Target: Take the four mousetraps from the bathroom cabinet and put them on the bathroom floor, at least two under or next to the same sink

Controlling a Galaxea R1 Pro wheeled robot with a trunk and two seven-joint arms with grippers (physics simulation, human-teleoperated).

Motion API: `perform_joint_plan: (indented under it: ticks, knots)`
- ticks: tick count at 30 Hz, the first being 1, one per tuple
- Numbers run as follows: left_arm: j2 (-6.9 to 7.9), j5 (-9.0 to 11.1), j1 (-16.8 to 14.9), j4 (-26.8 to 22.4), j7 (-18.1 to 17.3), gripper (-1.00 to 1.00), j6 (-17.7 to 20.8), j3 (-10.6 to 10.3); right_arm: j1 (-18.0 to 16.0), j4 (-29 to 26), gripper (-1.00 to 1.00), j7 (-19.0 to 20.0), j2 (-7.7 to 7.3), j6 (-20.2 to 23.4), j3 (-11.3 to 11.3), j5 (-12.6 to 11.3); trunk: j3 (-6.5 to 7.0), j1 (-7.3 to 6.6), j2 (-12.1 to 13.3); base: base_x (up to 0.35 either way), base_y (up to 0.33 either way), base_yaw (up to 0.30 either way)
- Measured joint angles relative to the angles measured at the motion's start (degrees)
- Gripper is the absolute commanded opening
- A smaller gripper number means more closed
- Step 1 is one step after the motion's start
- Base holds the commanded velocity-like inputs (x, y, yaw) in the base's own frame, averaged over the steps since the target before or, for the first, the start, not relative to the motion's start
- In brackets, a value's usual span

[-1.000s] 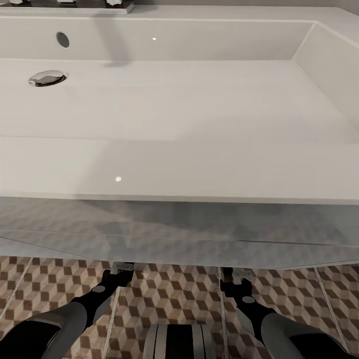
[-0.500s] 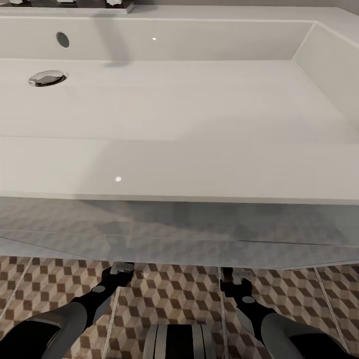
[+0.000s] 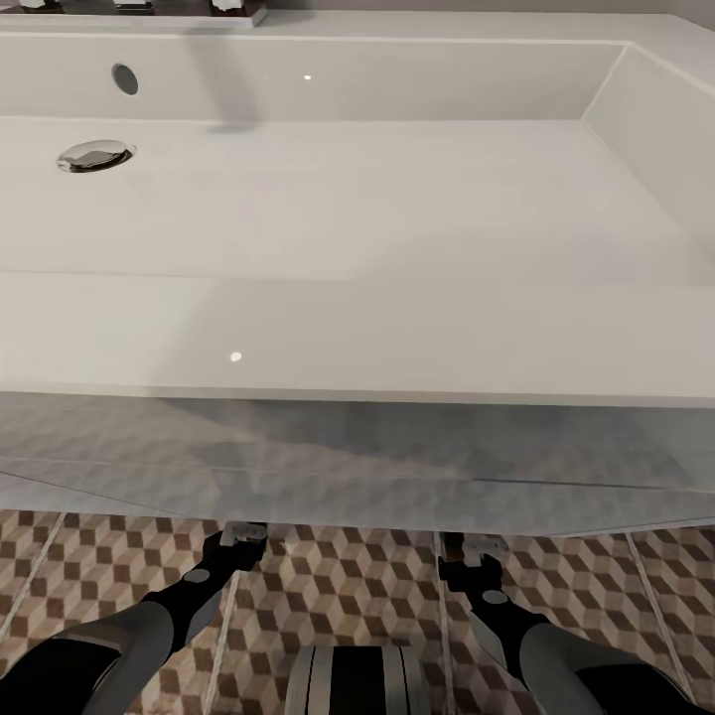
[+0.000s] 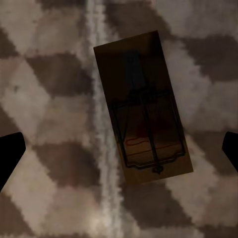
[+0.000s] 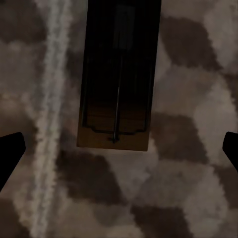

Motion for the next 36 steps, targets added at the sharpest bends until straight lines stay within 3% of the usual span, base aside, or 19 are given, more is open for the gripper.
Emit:
perform_joint_plan:
  ticks: [13, 36]
  knots:
    - [-0.02, 0.0, 0.0, 0.0, 0.0, 1.00, -0.1, 0.0, 0.0, 0.0, 1.00, 0.0, 0.06, 0.0, 0.0, 0.0, 0.00, 0.02, 0.0, -0.044, 0.000, 0.000]
    - [-0.05, 0.1, 0.0, 0.0, 0.4, 1.00, 1.8, 0.0, 0.0, -0.1, 1.00, 0.0, 0.24, -0.1, -0.1, 0.1, 0.00, 0.04, 0.0, -0.317, 0.000, 0.000]
